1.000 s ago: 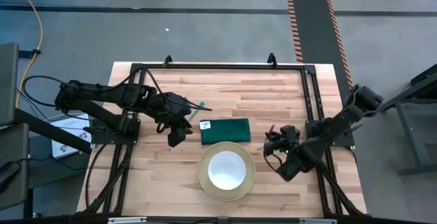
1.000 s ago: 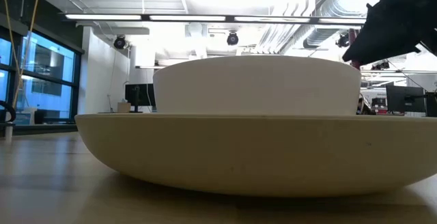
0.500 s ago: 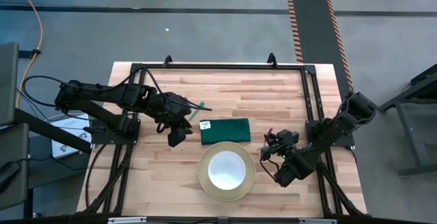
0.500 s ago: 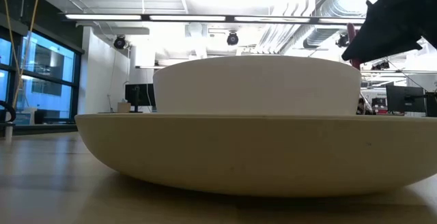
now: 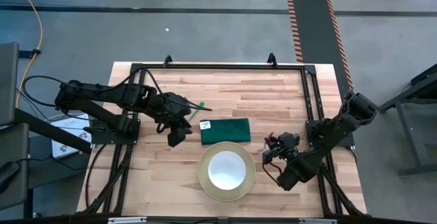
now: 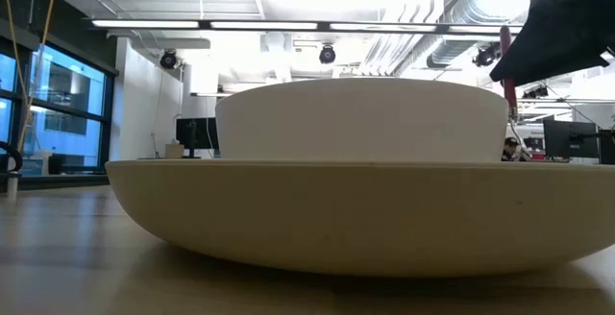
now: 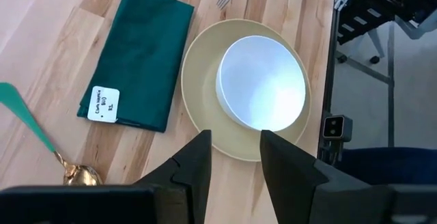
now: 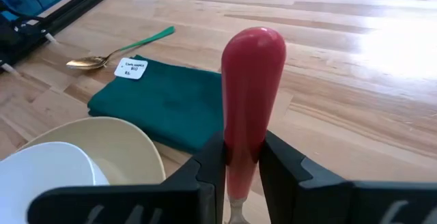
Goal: Set table place
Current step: Put the red fork to the right of the yellow plate
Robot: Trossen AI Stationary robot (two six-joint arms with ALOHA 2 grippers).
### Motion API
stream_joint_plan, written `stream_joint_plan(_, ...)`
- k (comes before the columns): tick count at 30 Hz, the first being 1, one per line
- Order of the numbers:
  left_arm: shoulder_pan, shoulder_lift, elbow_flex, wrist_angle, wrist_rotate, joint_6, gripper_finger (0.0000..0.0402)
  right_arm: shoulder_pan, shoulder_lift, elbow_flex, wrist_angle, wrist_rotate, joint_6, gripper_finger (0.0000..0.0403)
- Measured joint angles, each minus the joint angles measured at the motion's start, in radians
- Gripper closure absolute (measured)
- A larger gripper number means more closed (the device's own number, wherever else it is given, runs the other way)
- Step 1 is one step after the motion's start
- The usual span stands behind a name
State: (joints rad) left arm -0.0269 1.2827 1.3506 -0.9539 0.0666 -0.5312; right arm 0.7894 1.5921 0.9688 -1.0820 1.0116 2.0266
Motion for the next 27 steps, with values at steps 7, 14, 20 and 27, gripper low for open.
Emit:
stream_joint_plan(7, 0.000, 0.000, 0.000, 0.000, 0.000, 0.002, 0.0287, 0.022, 0.000, 0.000, 0.007, -0.010, 0.000, 0.0345)
stream_joint_plan(14, 0.000, 0.000, 0.000, -0.010, 0.000, 0.002, 0.0287, 0.039, 0.002, 0.000, 0.025, -0.061, 0.016, 0.0313)
stream_joint_plan(20, 0.000, 0.000, 0.000, -0.014, 0.000, 0.002, 0.0287, 0.062, 0.002, 0.000, 0.067, -0.050, 0.007, 0.0307)
stream_joint_plan(27, 0.000, 0.000, 0.000, -0.015, 0.000, 0.002, 0.0287, 0.078, 0.001, 0.000, 0.081, -0.051, 0.014, 0.0306)
